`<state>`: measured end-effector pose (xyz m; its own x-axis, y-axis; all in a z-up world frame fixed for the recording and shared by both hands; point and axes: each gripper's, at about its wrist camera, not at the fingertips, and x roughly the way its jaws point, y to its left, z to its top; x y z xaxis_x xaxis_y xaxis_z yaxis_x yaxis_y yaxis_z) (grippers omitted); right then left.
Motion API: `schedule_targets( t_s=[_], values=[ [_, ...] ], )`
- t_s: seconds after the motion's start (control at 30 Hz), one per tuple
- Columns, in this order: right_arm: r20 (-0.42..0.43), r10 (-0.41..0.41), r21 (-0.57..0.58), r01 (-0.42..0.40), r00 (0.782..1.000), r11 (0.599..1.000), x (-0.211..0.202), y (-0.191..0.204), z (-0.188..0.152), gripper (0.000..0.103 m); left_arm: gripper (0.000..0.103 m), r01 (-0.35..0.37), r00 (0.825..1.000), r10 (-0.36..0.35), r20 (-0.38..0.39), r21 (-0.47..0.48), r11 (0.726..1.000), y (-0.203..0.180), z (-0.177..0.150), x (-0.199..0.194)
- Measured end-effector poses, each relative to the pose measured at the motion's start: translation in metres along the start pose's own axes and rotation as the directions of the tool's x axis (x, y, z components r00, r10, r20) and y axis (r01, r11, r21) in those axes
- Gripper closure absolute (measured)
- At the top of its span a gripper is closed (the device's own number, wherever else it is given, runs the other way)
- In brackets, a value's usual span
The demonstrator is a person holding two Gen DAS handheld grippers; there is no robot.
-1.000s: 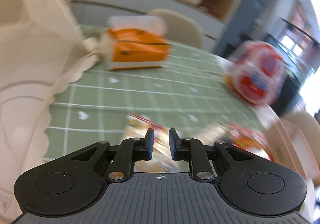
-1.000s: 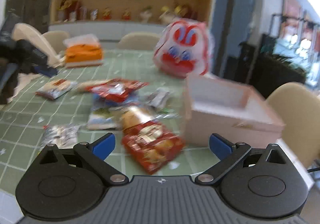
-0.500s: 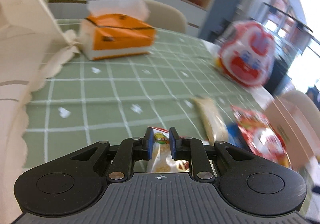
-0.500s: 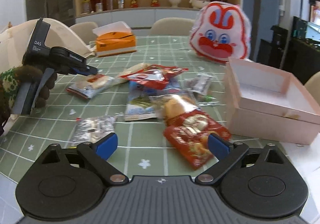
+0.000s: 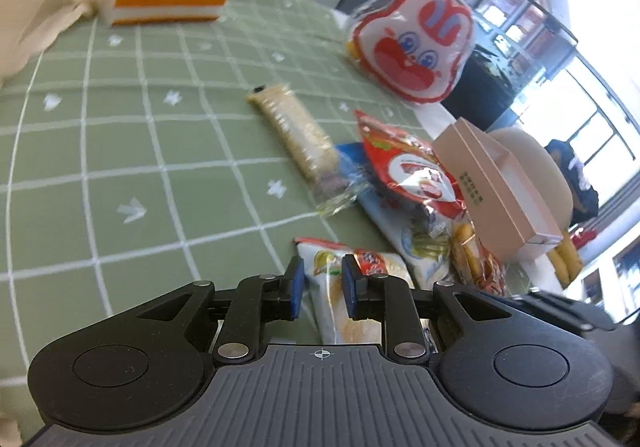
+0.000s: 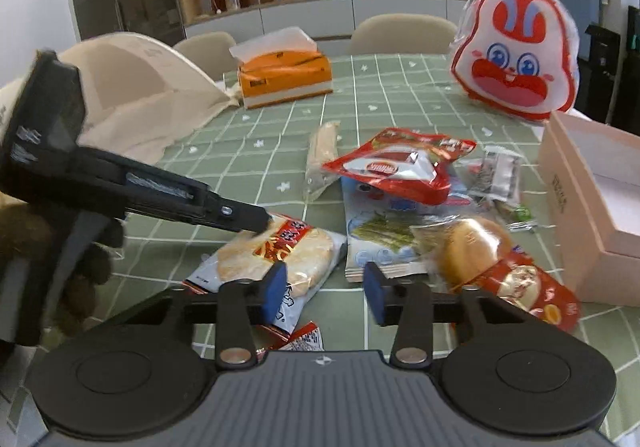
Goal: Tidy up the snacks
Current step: 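Reach the left tool to a white snack packet and close on it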
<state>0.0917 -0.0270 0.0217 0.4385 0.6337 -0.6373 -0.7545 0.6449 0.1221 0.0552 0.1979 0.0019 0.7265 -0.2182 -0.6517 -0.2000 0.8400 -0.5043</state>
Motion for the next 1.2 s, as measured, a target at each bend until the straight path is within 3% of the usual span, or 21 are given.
schedule_targets(
  t_s=[0.23, 0.37, 0.57, 0.8, 0.87, 1.03, 1.2],
  values=[
    [-0.013, 0.004, 0.013, -0.004, 1.0, 1.0, 0.007, -0.005, -0.007, 0.064, 0.078, 0.098, 0.992, -0.107, -0.067, -0.116, 0.988, 0.019, -0.003, -0.002],
    [-0.011, 0.001, 0.024, -0.001, 1.0, 1.0, 0.004, -0.009, -0.009, 0.064, 0.067, 0.135, 0.984, -0.15, -0.094, -0.15, 0.979, 0.012, -0.003, 0.004],
    [0.009, -0.002, 0.073, 0.002, 1.0, 0.997, -0.013, -0.025, -0.017, 0.064, 0.067, 0.159, 0.982, -0.164, -0.091, -0.057, 0.986, -0.032, 0.0, -0.003],
    [0.02, -0.011, 0.168, 0.007, 1.0, 0.986, -0.029, -0.055, -0.034, 0.064, 0.067, 0.218, 0.974, -0.212, -0.082, 0.065, 0.974, -0.083, 0.001, -0.002],
    [0.021, -0.012, 0.19, 0.008, 1.0, 0.982, -0.031, -0.061, -0.04, 0.064, 0.068, 0.189, 0.979, -0.177, -0.105, 0.108, 0.976, -0.098, -0.002, 0.005],
    [0.041, -0.003, 0.195, -0.006, 0.999, 0.981, -0.033, -0.062, -0.042, 0.064, 0.066, 0.036, 0.995, -0.015, -0.1, 0.211, 0.977, -0.118, -0.012, 0.019],
    [0.047, 0.005, 0.174, -0.013, 0.999, 0.985, -0.034, -0.059, -0.042, 0.064, 0.066, 0.013, 0.998, 0.002, -0.07, 0.214, 0.977, -0.116, -0.019, 0.031]
  ],
)
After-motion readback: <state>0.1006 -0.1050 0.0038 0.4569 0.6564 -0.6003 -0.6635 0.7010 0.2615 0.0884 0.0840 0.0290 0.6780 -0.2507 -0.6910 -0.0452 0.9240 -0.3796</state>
